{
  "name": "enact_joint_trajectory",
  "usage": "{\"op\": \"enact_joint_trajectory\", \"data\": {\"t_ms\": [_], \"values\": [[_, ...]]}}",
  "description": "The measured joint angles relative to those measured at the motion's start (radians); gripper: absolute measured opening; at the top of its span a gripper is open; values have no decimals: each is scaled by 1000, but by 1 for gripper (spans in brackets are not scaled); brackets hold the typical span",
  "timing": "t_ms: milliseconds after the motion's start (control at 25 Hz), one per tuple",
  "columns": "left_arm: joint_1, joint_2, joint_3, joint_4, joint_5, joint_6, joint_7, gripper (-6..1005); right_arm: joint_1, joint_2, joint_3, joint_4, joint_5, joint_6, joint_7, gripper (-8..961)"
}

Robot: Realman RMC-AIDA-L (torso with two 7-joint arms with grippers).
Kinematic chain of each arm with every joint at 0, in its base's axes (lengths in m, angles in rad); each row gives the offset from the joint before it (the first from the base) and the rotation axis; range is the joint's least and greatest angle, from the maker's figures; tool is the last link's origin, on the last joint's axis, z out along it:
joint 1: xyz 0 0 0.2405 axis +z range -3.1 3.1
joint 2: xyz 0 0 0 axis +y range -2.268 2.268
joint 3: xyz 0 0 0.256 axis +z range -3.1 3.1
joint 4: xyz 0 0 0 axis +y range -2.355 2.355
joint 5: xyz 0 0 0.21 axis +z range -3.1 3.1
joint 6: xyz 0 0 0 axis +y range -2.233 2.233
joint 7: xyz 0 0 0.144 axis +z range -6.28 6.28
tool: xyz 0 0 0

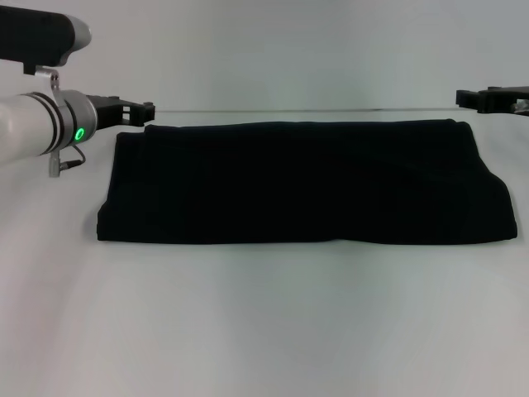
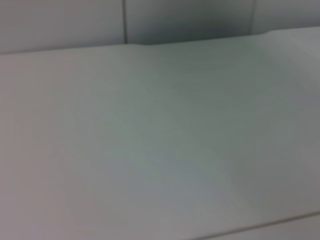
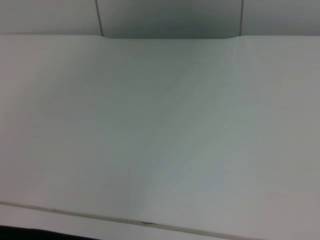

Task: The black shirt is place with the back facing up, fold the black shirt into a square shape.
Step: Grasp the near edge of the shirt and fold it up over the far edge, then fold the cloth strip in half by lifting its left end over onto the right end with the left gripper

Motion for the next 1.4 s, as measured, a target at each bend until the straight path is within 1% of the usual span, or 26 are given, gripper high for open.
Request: {"op": "enact_joint_trajectory", "data": {"t_ms": [40,120,200,240,360,400,480,560,640,720,760,800,920,1040,1160,1280,1400], "values": [[8,0,2,15,2,36,-7,479,-9,-1,-1,-18,0,-31,19,448],[37,-1,4,78,6,176,-35,557,-41,-1,2,-72,2,-139,59,542],[77,-6,6,176,1,369,-61,634,-80,2,7,-136,14,-249,92,637],[95,-10,7,227,-7,462,-69,657,-101,5,7,-163,26,-303,103,684],[148,-25,6,360,-28,673,-80,726,-159,7,7,-215,72,-434,111,685],[166,-29,7,404,-34,745,-93,750,-181,5,6,-226,95,-486,111,685],[191,-28,7,453,-36,842,-134,796,-213,-3,6,-232,122,-561,113,686],[212,-17,7,477,-31,911,-179,842,-238,-11,7,-233,131,-620,122,687],[232,-3,6,482,-29,946,-218,875,-253,-16,5,-234,130,-653,134,688],[255,4,6,484,-29,953,-248,894,-263,-23,2,-234,129,-678,140,688],[266,7,6,484,-29,952,-260,904,-267,-29,4,-234,129,-702,140,688],[275,9,6,483,-29,950,-267,913,-267,-29,4,-234,129,-702,140,688],[302,15,6,479,-21,932,-291,921,-269,-40,7,-235,130,-734,140,688],[328,15,5,475,-13,904,-309,918,-267,-46,8,-235,131,-742,141,688],[352,8,4,462,-11,863,-312,915,-260,-47,6,-235,132,-738,142,688],[361,5,4,438,-8,827,-309,912,-253,-47,2,-235,132,-736,140,688],[358,4,5,404,-7,817,-292,909,-249,-46,1,-235,132,-731,140,689]]}}
